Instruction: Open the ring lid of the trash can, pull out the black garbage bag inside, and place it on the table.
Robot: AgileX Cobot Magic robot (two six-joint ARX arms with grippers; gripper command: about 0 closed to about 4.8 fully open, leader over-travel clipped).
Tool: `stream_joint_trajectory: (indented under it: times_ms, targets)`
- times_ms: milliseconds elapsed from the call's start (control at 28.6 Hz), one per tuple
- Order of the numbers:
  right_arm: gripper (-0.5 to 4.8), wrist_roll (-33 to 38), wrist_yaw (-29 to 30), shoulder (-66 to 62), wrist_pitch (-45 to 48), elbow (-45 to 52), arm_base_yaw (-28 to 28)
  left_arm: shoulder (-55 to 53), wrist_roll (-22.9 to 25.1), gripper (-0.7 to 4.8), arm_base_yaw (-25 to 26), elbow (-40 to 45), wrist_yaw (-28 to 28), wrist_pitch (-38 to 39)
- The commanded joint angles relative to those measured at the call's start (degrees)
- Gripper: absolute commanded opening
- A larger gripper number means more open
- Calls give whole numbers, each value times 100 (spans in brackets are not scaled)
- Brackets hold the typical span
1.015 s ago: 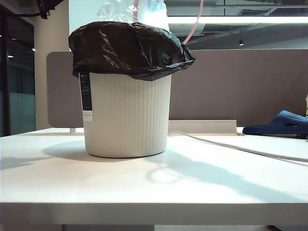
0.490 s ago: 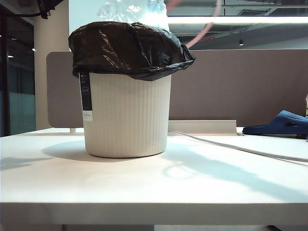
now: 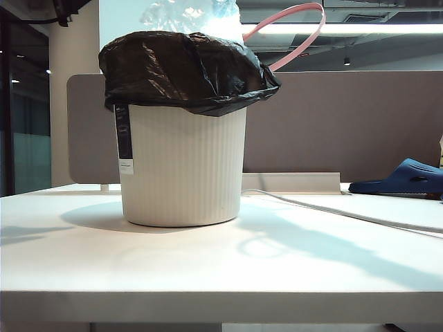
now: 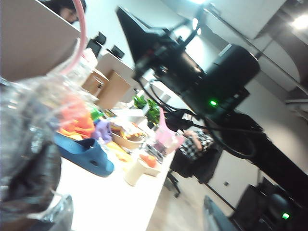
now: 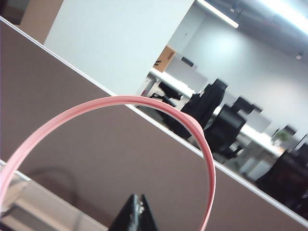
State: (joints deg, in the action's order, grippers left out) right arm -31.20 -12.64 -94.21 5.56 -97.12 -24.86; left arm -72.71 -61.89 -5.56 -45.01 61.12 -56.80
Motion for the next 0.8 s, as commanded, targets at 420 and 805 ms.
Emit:
stream_joint_trajectory:
  times_ms: [420, 805]
  targets:
    - [-1, 1108, 378, 1327, -1668, -39, -2, 654, 9, 341, 1414, -31, 177, -105]
    - [0, 2271, 1123, 2258, -3407, -26, 46, 1722, -369, 342, 1609, -31, 669, 588]
